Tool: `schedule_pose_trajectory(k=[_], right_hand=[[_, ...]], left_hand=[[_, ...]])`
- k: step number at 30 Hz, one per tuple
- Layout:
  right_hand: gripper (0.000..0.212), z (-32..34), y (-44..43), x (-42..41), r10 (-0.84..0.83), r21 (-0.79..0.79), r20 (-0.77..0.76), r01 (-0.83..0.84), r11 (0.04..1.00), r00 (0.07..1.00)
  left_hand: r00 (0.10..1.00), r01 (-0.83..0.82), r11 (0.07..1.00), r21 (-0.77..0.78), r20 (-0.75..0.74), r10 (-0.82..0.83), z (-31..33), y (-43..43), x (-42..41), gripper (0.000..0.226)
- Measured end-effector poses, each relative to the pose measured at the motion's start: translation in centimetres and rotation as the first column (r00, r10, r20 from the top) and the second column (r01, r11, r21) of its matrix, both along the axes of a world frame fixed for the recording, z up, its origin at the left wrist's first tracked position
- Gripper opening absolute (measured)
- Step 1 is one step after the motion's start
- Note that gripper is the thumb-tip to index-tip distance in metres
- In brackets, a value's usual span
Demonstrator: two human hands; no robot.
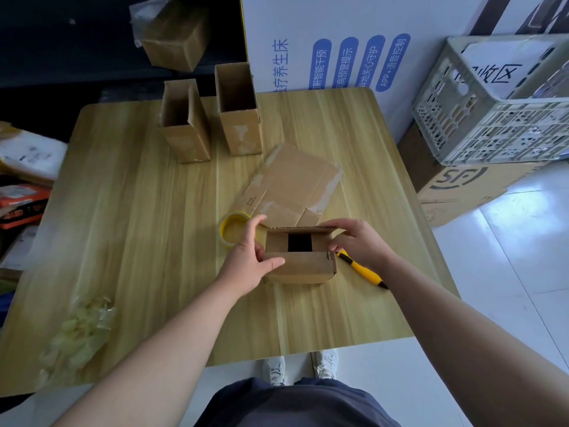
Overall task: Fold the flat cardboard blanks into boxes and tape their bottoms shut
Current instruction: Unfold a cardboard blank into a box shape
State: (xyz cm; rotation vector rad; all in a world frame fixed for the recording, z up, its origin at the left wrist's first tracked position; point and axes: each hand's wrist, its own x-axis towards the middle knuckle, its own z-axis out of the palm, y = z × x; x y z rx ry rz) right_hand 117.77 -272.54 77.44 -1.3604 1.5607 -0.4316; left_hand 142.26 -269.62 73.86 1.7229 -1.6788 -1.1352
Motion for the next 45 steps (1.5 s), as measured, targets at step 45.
schedule_pose_trajectory(k=[45], right_hand=[[0.005,-3.9,2.0,3.1,0.097,-0.421,-0.219,-0.183,0.888,0.971]], left_hand=[[0.957,-0.282,0.951,-0.125,0.035,0.289,-3.6,-1.1,0.7,0.019]])
